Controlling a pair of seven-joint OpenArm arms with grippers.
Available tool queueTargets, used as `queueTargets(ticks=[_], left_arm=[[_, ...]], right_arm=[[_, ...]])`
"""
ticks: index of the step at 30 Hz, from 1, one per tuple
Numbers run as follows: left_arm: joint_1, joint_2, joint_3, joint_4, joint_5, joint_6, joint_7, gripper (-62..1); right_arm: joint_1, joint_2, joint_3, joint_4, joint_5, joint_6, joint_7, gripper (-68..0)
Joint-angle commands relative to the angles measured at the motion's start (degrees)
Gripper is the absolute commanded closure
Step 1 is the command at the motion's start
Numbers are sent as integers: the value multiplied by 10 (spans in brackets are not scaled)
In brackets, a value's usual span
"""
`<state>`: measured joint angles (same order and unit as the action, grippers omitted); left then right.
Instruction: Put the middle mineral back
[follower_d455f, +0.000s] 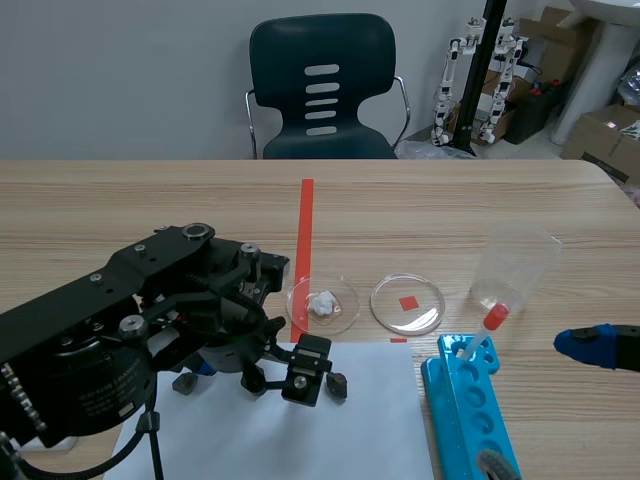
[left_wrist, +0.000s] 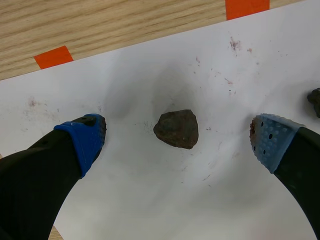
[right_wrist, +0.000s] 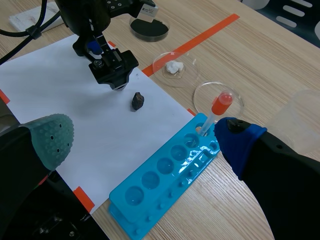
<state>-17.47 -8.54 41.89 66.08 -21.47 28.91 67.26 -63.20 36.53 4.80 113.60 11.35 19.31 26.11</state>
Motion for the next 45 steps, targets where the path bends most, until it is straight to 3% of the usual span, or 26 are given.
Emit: queueTargets(ticks=[1,7,19,45], left_arm=[[-6,9,-1,6,-1,1,-2,-603],[8,-6,-1,25,-2,1,-20,-603],[64,-46,-2,134,-3,1,-70,-603],[64,-50,-2,136,-1,0,-71,-603]], right_arm=[[3,0,0,3,4,0,6,-587],[3,0,0,3,4,0,6,-587],[3,0,0,3,4,0,6,-587],[3,0,0,3,4,0,7,-587]])
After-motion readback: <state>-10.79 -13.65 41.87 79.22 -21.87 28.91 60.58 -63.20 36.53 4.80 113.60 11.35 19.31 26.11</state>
